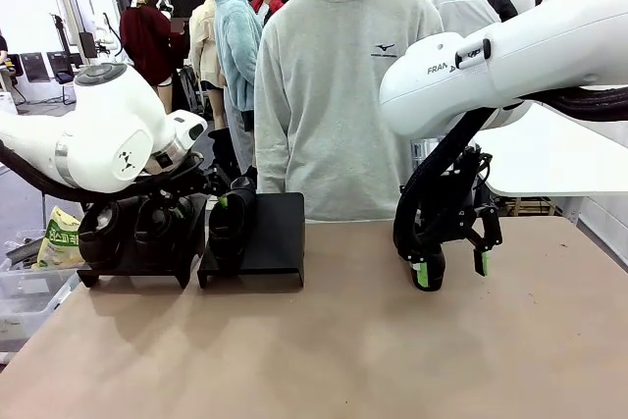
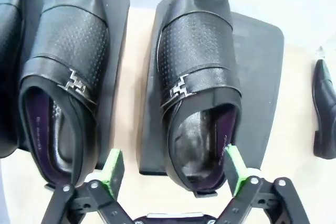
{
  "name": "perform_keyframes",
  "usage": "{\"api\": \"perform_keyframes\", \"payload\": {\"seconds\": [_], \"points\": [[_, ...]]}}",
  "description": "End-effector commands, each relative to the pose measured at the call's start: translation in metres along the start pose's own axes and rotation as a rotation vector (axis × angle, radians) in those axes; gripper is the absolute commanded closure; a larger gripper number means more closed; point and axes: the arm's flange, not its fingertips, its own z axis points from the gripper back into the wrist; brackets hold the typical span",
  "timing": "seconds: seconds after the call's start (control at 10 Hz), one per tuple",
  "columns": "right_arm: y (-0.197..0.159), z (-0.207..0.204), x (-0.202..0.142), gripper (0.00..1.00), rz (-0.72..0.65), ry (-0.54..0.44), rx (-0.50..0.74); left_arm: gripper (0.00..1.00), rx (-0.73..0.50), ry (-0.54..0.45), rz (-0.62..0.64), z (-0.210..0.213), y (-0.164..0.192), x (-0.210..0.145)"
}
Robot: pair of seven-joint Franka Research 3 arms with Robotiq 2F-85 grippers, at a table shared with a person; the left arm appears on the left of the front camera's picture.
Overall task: Organize the shoes by placing them on the stand.
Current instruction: Place the Shoe from the middle of the table onto the Shoes Stand.
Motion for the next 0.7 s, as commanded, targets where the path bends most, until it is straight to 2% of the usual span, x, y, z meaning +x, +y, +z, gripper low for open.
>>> {"api": "perform_keyframes", "payload": {"seconds": [0.0, 0.6], "points": [[0.0005, 0.002, 0.0012, 0.0, -0.012, 0.006, -0.006, 0.0, 0.008, 0.004, -0.009, 0.0031, 0.0067, -0.0053], [0.0005, 0.002, 0.0012, 0.0, -0.012, 0.006, -0.006, 0.0, 0.002, -0.004, 0.0, 0.0042, 0.0012, -0.0016]]}}
